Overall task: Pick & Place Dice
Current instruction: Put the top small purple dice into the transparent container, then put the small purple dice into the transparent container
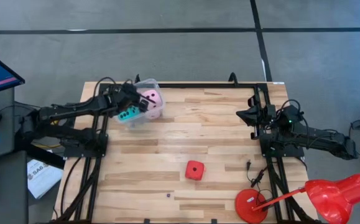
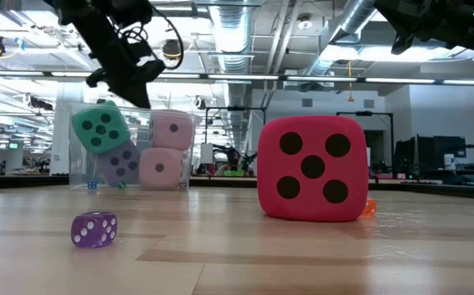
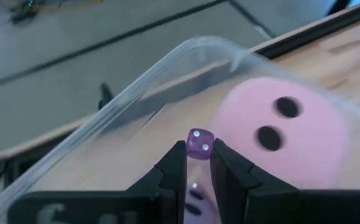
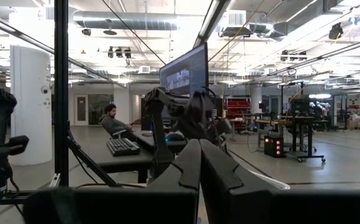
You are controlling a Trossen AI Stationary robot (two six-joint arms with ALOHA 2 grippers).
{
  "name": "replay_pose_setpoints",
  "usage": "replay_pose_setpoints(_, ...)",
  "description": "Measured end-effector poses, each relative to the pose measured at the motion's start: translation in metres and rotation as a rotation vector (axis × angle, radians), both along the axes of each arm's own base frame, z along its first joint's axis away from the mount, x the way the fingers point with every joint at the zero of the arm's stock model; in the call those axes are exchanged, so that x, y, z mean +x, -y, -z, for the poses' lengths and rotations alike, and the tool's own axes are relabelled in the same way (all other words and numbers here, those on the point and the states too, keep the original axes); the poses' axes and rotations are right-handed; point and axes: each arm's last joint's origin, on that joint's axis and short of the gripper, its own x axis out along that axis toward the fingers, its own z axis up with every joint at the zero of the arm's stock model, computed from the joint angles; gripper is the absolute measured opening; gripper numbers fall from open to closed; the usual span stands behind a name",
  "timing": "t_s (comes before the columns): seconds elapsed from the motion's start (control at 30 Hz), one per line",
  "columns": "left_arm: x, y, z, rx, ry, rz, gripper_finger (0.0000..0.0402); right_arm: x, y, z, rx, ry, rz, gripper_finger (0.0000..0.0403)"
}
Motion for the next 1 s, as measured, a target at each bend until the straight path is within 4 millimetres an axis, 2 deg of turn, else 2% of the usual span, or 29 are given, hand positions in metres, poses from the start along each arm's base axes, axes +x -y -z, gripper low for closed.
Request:
replay_pose_setpoints(0.2, -0.0077, -0.0058, 0.0038, -0.048, 0.01, -0.091, 0.0049, 0.0, 0.0, 0.0, 0.0, 0.0, 0.0, 0.0)
replay_pose_setpoints(0.43, -0.0085, -0.0072, 0.0038, -0.037, -0.021, -0.074, 0.0053, 0.0, 0.0, 0.0, 0.0, 0.0, 0.0, 0.0)
replay_pose_setpoints(1.0, -0.0083, -0.0071, 0.0037, -0.037, -0.019, -0.073, 0.013, 0.0, 0.0, 0.0, 0.0, 0.0, 0.0, 0.0)
